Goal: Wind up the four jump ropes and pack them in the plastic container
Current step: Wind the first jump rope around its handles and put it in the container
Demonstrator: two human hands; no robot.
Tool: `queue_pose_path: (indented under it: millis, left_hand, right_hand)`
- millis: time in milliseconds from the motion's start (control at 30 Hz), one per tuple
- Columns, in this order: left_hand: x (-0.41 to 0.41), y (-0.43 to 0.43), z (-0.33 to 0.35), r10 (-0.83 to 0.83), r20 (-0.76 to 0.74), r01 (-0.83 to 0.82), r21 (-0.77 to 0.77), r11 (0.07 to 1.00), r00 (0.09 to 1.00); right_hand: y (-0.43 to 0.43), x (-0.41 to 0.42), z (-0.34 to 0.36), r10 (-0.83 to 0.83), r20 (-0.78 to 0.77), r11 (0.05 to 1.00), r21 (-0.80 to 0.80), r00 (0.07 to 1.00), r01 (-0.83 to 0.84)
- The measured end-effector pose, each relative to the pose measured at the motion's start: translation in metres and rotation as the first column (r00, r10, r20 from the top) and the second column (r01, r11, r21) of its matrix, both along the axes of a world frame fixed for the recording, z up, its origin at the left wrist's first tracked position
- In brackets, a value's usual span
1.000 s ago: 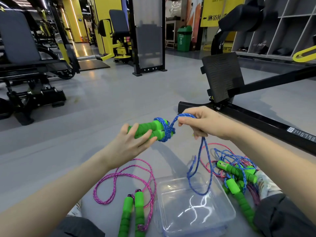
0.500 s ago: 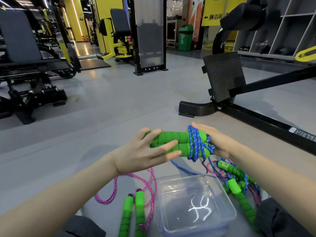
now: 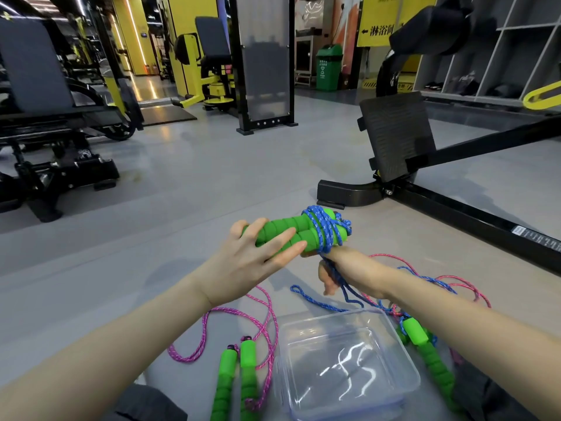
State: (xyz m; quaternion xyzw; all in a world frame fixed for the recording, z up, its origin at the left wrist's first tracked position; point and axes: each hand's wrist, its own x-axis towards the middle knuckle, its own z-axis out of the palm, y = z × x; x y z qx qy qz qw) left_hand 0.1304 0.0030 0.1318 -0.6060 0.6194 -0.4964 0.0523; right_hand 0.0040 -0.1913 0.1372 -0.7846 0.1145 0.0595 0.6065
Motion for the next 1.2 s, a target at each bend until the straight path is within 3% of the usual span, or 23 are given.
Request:
queue_pose_path:
  millis: [133, 233, 333, 400, 467, 533, 667, 767, 867, 933, 1100, 1200]
  left_hand:
    - [0.008, 0.004, -0.002, 0.055, 0.018, -0.054, -0.026, 0.998, 0.998]
    - [0.012, 0.004, 0.0, 0.128, -0.009, -0.128, -0.076, 0.989, 0.992]
    - [0.016, 0.003, 0.005, 0.186, -0.023, -0.188, -0.099, 0.977, 0.982]
    - [0.015, -0.002, 0.01, 0.208, -0.043, -0.212, -0.138, 0.968, 0.977]
    - [0.015, -0.005, 0.017, 0.233, -0.043, -0.237, -0.19, 0.953, 0.972]
    - [0.018, -0.005, 0.026, 0.256, -0.038, -0.258, -0.247, 0.934, 0.966]
    - [0.027, -0.001, 0.024, 0.293, -0.02, -0.29, -0.228, 0.93, 0.956]
    - [0.036, 0.003, 0.015, 0.326, -0.025, -0.324, -0.191, 0.927, 0.945]
    - [0.047, 0.01, 0.013, 0.382, -0.039, -0.38, -0.227, 0.897, 0.923]
    - [0.048, 0.013, 0.016, 0.394, -0.046, -0.392, -0.249, 0.885, 0.918]
    - [0.052, 0.032, 0.015, 0.414, 0.007, -0.407, -0.171, 0.897, 0.91]
    - [0.054, 0.041, 0.01, 0.434, 0.017, -0.43, -0.105, 0.897, 0.901]
  right_hand:
    - [-0.007, 0.001, 0.004, 0.147, -0.087, 0.949, -0.27, 0.985, -0.165]
    - [-0.018, 0.004, 0.007, 0.109, -0.081, 0.901, -0.412, 0.991, -0.133]
    - [-0.024, 0.01, 0.017, 0.061, 0.109, 0.808, -0.589, 0.992, 0.014]
    - [-0.032, 0.015, 0.024, 0.038, 0.3, 0.661, -0.723, 0.953, 0.201]
    - [-0.047, 0.019, 0.031, -0.057, 0.45, 0.542, -0.735, 0.891, 0.406]
    - [-0.063, 0.02, 0.034, -0.144, 0.47, 0.522, -0.711, 0.871, 0.471]
    - [-0.061, 0.016, 0.031, -0.02, 0.34, 0.645, -0.714, 0.94, 0.272]
    - [-0.042, 0.02, 0.025, 0.139, 0.261, 0.565, -0.813, 0.955, 0.14]
    - [-0.015, 0.02, 0.018, 0.237, 0.005, 0.463, -0.88, 0.971, -0.108]
    - [0.004, 0.017, 0.02, 0.291, -0.076, 0.402, -0.895, 0.954, -0.193]
    - [0.016, 0.011, 0.055, 0.343, 0.097, 0.299, -0.954, 0.934, -0.011]
    - [0.003, 0.009, 0.066, 0.36, 0.142, 0.374, -0.928, 0.922, -0.003]
